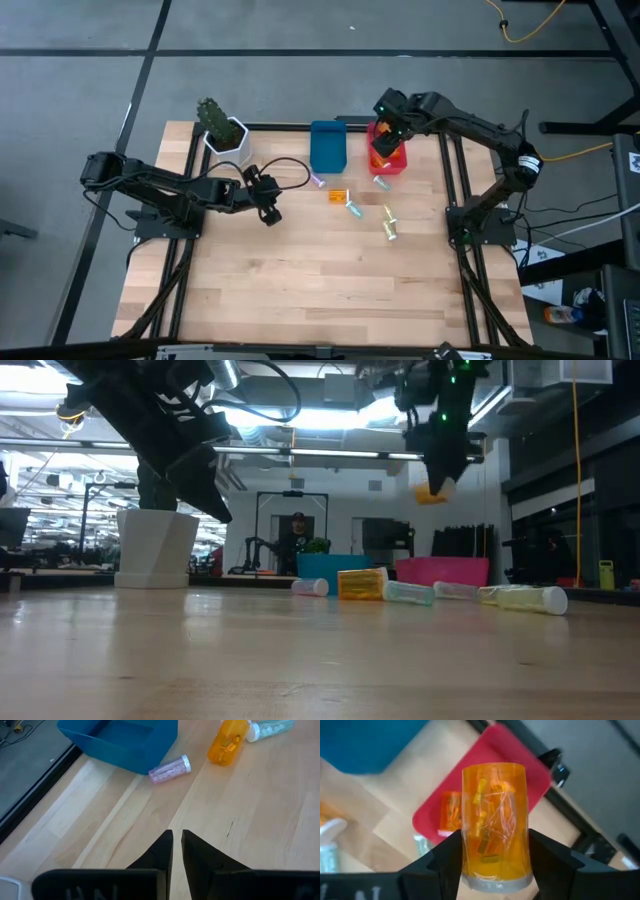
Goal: Pick and place medicine bottles into bin by pill shape (circle, oval)
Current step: Put the large orange pill bottle into the red bin
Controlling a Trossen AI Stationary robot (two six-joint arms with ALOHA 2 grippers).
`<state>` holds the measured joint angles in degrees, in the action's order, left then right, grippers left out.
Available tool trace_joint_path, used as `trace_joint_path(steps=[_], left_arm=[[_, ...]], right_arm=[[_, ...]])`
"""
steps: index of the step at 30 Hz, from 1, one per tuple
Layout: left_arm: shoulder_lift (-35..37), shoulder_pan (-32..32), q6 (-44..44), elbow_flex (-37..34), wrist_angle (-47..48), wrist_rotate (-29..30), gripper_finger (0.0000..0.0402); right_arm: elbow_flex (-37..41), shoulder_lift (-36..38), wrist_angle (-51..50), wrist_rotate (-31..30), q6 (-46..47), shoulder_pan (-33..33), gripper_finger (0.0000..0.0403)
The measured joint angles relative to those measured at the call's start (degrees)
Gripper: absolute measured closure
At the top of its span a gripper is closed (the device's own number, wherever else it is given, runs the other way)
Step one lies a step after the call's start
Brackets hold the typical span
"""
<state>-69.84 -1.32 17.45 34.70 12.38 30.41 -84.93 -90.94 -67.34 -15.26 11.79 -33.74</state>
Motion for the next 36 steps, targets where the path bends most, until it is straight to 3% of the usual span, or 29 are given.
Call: trace_joint_path(steps=[5, 13, 36], left_arm=[[0.0, 0.0, 0.0, 0.0, 0.0, -0.01, 0.0366], [0.0, 0.0, 0.0, 0.0, 0.0, 0.0, 0.0367], [0.0, 0.0, -0.02, 0.0, 0.0, 0.0, 0.0367]], right_arm=[[6.38, 0.0, 3.86, 6.07, -1.62, -2.87, 0.0203], [13.75, 0.0, 7.85, 6.03, -1.81, -2.94, 0.0203], [14.84, -0.02, 16.41, 5.89, -1.81, -2.95, 0.0181]])
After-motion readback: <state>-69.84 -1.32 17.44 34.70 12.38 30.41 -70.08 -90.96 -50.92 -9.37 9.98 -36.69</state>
